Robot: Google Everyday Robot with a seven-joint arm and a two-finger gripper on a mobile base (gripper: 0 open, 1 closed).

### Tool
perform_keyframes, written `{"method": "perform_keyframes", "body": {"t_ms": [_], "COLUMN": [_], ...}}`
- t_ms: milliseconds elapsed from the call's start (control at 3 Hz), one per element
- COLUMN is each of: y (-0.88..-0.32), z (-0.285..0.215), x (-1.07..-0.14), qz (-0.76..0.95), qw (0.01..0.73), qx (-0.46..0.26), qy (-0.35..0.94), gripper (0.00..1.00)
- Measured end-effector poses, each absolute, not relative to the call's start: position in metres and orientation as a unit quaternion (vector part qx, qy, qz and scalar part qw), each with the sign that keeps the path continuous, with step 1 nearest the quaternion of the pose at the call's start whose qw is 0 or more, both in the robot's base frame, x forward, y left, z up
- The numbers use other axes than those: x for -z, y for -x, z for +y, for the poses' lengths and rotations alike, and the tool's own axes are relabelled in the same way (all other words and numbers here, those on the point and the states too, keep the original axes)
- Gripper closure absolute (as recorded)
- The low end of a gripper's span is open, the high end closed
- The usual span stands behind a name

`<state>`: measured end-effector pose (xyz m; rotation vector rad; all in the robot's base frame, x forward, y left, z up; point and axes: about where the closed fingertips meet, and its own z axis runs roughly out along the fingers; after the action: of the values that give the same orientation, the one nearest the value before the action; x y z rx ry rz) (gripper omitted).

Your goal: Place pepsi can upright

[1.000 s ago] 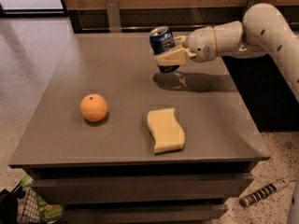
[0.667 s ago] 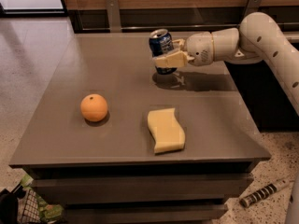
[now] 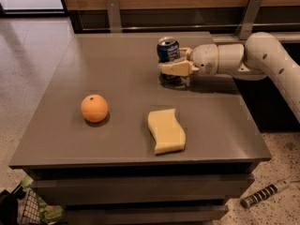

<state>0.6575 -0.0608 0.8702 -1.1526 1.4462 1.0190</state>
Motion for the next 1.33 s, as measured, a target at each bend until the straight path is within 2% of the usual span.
{"method": "perform_keyframes", "body": {"t_ms": [333,1333], "y": [-0.659,-0.663], "z": [-0.082,-0.093], "x": [-0.851,-0.847], "qz": [0.610,0.622], "qw": [0.511,0.513], "qx": [-0.409,-0.407], "qy": [0.446,0.429], "gripper": [1.00,0.29]}}
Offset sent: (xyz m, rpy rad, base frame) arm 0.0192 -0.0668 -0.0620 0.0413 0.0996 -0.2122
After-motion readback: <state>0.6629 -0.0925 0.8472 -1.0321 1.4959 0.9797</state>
